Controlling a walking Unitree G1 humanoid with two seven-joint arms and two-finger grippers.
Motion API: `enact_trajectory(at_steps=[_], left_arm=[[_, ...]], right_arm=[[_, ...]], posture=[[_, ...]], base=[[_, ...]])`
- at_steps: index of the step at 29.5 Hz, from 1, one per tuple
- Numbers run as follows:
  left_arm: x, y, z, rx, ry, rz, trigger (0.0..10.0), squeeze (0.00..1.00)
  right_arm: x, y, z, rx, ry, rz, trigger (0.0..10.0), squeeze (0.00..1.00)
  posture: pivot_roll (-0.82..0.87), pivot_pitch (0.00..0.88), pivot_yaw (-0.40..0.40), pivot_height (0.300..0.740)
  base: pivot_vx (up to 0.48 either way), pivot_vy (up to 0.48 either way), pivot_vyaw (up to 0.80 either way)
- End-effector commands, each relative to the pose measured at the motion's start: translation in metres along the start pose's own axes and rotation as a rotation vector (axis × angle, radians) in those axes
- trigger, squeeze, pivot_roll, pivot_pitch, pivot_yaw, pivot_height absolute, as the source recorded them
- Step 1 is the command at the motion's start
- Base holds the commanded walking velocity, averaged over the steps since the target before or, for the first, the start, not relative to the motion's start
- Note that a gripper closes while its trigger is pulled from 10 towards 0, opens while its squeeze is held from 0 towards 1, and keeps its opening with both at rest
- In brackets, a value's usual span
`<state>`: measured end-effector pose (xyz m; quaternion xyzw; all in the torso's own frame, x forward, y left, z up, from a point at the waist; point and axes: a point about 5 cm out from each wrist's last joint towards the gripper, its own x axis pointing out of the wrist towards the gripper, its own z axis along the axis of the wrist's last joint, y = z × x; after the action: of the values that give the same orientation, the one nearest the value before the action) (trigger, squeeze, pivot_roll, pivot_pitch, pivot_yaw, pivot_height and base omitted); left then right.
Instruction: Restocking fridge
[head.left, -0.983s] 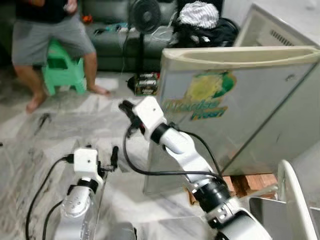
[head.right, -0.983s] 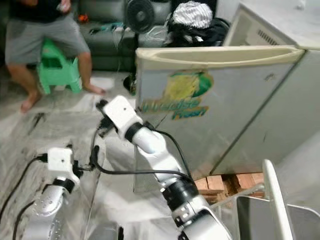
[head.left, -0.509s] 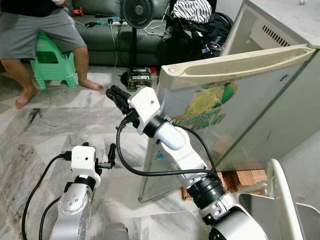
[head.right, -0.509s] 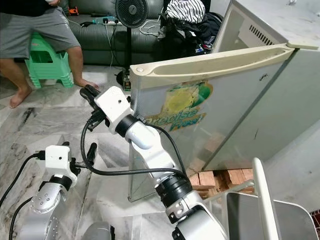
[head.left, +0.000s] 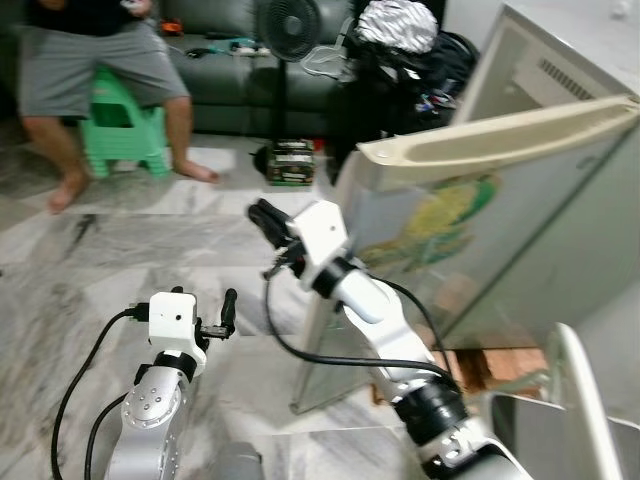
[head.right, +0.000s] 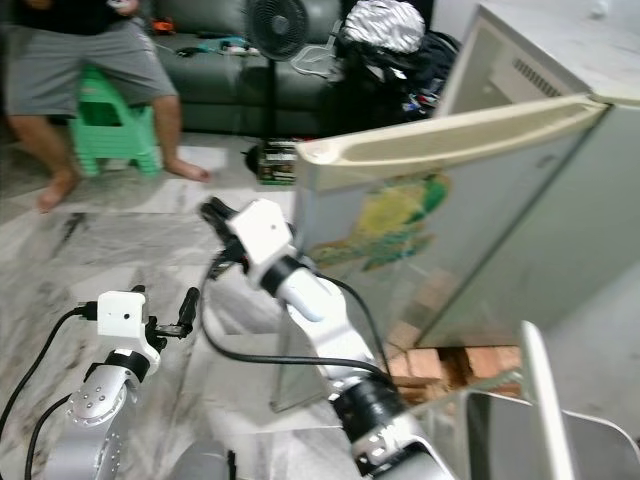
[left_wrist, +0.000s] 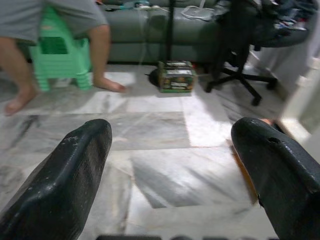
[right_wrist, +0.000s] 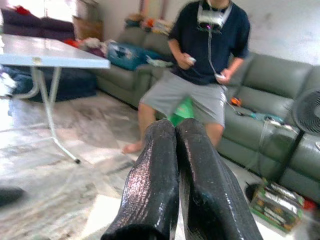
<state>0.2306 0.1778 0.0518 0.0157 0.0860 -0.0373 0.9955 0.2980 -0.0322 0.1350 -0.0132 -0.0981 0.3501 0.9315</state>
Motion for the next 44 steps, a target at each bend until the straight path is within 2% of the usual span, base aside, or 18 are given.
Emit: enact_trajectory(at_steps=[1, 5, 6, 7, 8, 12, 14, 19, 21, 24, 25, 26, 27, 28, 30, 34, 38, 44], left_arm=[[0.001, 0.001, 0.001, -0.001, 0.006, 0.001, 10.0, 0.0], [0.001, 0.002, 0.001, 0.004, 0.001, 0.0, 10.0, 0.0], [0.001, 0.003, 0.0, 0.003, 0.01, 0.006, 10.0, 0.0], [0.001, 0.003, 0.0, 0.003, 0.01, 0.008, 10.0, 0.0], [0.001, 0.003, 0.0, 0.006, 0.011, 0.008, 10.0, 0.0], [0.001, 0.003, 0.001, 0.007, 0.004, 0.002, 10.0, 0.0], [0.002, 0.004, -0.001, -0.003, 0.024, 0.007, 10.0, 0.0], [0.002, 0.003, -0.002, 0.004, 0.027, -0.005, 10.0, 0.0], [0.001, 0.004, -0.002, 0.004, 0.023, -0.003, 10.0, 0.0], [0.0, 0.004, -0.002, 0.005, 0.015, 0.0, 10.0, 0.0], [0.0, 0.004, -0.001, 0.018, 0.011, 0.002, 10.0, 0.0], [0.0, 0.004, -0.001, 0.018, 0.011, 0.002, 10.0, 0.0], [0.0, 0.004, 0.0, 0.018, 0.006, 0.002, 10.0, 0.0], [0.0, 0.004, 0.0, 0.018, 0.005, 0.002, 10.0, 0.0], [0.0, 0.004, 0.0, 0.019, 0.004, 0.002, 10.0, 0.0], [-0.001, 0.004, -0.001, 0.018, 0.005, 0.003, 10.0, 0.0], [-0.002, 0.005, -0.002, 0.017, 0.011, 0.01, 10.0, 0.0], [-0.004, 0.005, -0.002, 0.019, 0.014, 0.009, 10.0, 0.0]], right_arm=[[-0.007, -0.007, -0.001, 0.03, 0.014, -0.012, 10.0, 0.0], [-0.018, -0.004, -0.006, 0.072, 0.053, 0.074, 10.0, 0.0], [-0.031, -0.003, -0.012, 0.115, 0.102, 0.155, 10.0, 0.0], [-0.034, -0.003, -0.013, 0.123, 0.111, 0.166, 10.0, 0.0], [-0.045, -0.004, -0.017, 0.122, 0.146, 0.202, 10.0, 0.0], [-0.061, -0.009, -0.023, 0.118, 0.193, 0.21, 10.0, 0.0], [-0.073, -0.02, -0.029, 0.131, 0.233, 0.146, 10.0, 0.0], [-0.084, -0.034, -0.034, 0.101, 0.266, 0.037, 10.0, 0.0], [-0.09, -0.047, -0.032, 0.078, 0.263, -0.106, 10.0, 0.0], [-0.099, -0.057, -0.031, 0.066, 0.269, -0.222, 10.0, 0.0], [-0.106, -0.062, -0.03, 0.072, 0.269, -0.28, 10.0, 0.39], [-0.106, -0.062, -0.03, 0.072, 0.269, -0.28, 10.0, 0.39], [-0.111, -0.065, -0.03, 0.065, 0.273, -0.314, 10.0, 0.8], [-0.114, -0.065, -0.031, 0.086, 0.274, -0.318, 10.0, 1.0], [-0.12, -0.064, -0.031, 0.107, 0.275, -0.32, 10.0, 1.0], [-0.134, -0.067, -0.035, 0.068, 0.326, -0.39, 10.0, 1.0], [-0.155, -0.078, -0.044, 0.014, 0.445, -0.559, 10.0, 1.0], [-0.159, -0.087, -0.045, 0.017, 0.459, -0.672, 10.0, 1.0]], posture=[[0.13, 0.0, -0.059, 0.74], [0.13, 0.0, -0.057, 0.74], [0.13, 0.0, -0.056, 0.74], [0.13, 0.0, -0.056, 0.74], [0.12, 0.0, -0.056, 0.74], [0.12, 0.0, -0.056, 0.74], [0.11, 0.0, -0.052, 0.74], [0.11, 0.0, -0.05, 0.74], [0.1, 0.0, -0.051, 0.74], [0.1, 0.0, -0.052, 0.74], [0.1, 0.0, -0.052, 0.74], [0.1, 0.0, -0.052, 0.74], [0.1, 0.0, -0.051, 0.74], [0.09, 0.0, -0.049, 0.74], [0.09, 0.0, -0.047, 0.74], [0.08, 0.0, -0.047, 0.74], [0.08, 0.0, -0.048, 0.74], [0.08, 0.0, -0.046, 0.74]], base=[[0.0, 0.465, 0.0], [0.0, 0.405, 0.0], [0.0, 0.469, 0.0], [0.0, 0.469, 0.0], [0.0, 0.472, 0.0], [0.0, 0.472, 0.0], [0.0, 0.476, 0.0], [0.0, 0.48, 0.0], [0.0, 0.48, 0.0], [0.0, 0.48, 0.0], [0.0, 0.259, 0.0], [0.0, 0.259, 0.0], [0.0, 0.0, 0.0], [0.0, 0.0, 0.0], [0.0, 0.0, 0.0], [0.0, 0.0, 0.0], [0.0, 0.0, 0.0], [0.0, 0.0, 0.0]])
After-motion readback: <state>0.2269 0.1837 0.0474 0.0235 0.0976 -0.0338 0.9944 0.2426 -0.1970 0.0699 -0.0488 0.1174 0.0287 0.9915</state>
